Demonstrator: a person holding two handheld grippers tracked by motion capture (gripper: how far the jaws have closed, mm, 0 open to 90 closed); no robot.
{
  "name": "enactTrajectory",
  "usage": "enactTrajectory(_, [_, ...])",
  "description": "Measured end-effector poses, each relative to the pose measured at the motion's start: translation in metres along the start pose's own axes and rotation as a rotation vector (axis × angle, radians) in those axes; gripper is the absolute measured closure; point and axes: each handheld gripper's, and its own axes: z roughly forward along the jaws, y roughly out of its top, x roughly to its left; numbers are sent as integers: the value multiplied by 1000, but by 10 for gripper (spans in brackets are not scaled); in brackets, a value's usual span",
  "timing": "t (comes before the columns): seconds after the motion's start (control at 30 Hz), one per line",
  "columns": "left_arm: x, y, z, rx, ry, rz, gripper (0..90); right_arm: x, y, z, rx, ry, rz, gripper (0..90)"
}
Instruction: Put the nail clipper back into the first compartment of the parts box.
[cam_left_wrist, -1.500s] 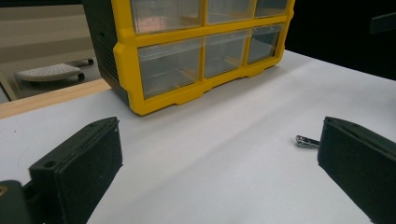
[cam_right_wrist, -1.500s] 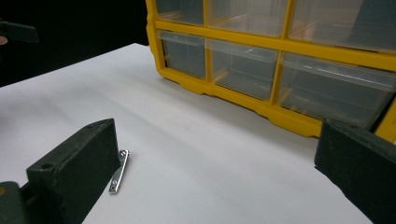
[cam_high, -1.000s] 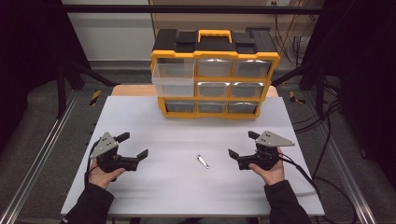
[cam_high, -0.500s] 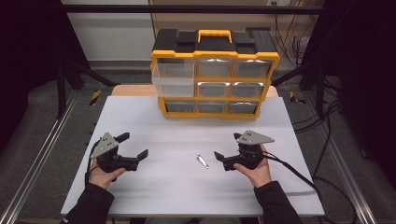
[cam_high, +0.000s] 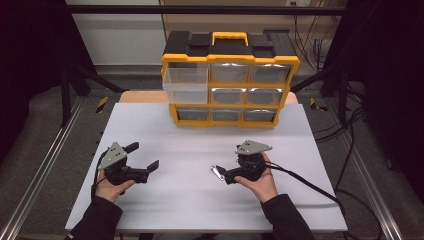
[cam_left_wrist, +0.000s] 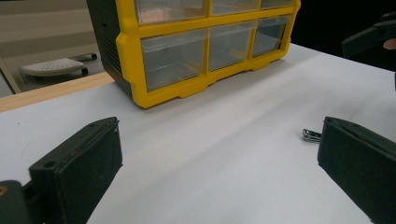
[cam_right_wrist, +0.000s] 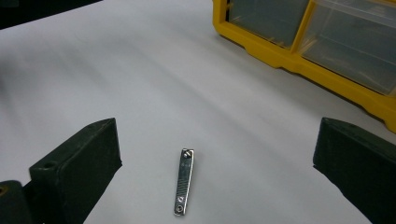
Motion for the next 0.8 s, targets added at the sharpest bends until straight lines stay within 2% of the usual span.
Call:
enactTrajectory(0.13, [0, 0, 0, 2, 1, 0, 0, 3, 1, 5, 9, 7, -6, 13])
enactTrajectory(0.2, [0, 0, 0, 1, 2, 0, 0, 5, 1, 9, 26, -8, -17, 16])
enactTrajectory(0.43, [0, 0, 0, 4, 3, 2, 0, 9, 2, 21, 60, -11, -28, 19])
enactTrajectory(0.63, [0, -1, 0, 4, 4, 2, 0, 8, 0, 31, 87, -7, -17, 24])
enactTrajectory(0.8, [0, -1, 1, 7, 3, 3, 0, 10, -1, 44, 132, -6, -14, 36])
